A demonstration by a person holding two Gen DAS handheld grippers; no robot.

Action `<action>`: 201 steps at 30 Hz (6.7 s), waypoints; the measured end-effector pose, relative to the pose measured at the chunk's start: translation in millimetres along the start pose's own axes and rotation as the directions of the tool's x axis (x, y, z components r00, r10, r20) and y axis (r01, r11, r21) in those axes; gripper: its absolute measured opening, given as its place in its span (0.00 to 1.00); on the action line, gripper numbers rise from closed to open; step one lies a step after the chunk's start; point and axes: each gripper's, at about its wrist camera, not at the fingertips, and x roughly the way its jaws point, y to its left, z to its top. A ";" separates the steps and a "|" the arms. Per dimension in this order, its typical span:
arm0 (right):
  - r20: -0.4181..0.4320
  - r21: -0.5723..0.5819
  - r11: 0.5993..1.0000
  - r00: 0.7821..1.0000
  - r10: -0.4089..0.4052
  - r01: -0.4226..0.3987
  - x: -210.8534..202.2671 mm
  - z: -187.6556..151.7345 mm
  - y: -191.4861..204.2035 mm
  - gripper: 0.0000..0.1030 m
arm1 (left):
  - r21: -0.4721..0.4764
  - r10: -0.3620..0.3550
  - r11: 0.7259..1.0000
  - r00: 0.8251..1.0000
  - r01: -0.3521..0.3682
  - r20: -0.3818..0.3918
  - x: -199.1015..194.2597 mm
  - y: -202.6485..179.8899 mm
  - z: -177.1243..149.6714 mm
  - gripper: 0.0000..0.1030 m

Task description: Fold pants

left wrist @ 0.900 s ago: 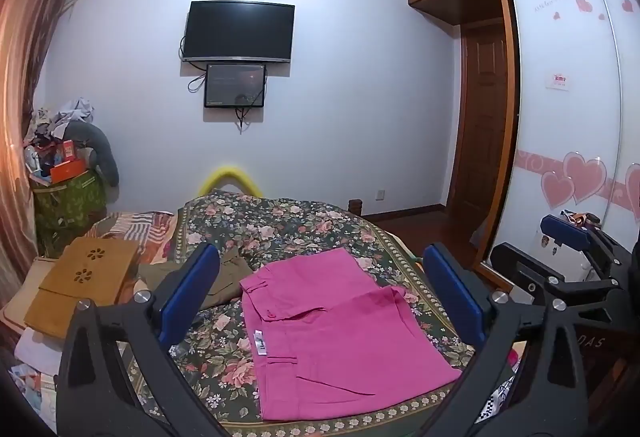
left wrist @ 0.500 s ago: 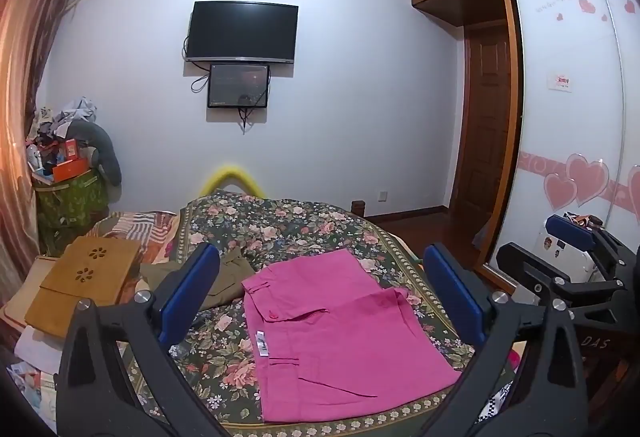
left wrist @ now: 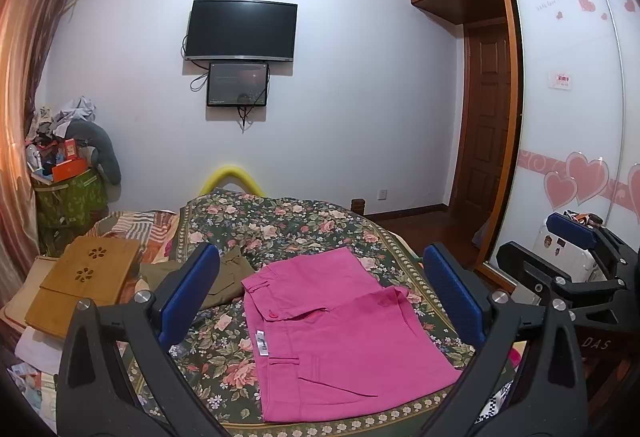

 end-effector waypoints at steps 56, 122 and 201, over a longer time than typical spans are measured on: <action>-0.010 0.010 1.000 1.000 -0.001 0.001 -0.4 -3.4 -4.2 1.00 | 0.010 0.004 1.000 1.000 -0.004 -0.008 2.3 -3.1 4.7 1.00; -0.695 0.196 0.979 0.697 0.179 -0.056 265.0 -148.7 -120.3 0.14 | -0.006 -0.007 1.000 0.663 0.004 -0.748 326.4 111.5 -150.9 0.35; -0.648 0.073 0.994 0.754 0.112 -0.085 297.5 -83.7 -138.6 0.50 | 0.148 0.203 0.979 0.764 -0.141 -0.613 339.8 166.5 -117.1 0.77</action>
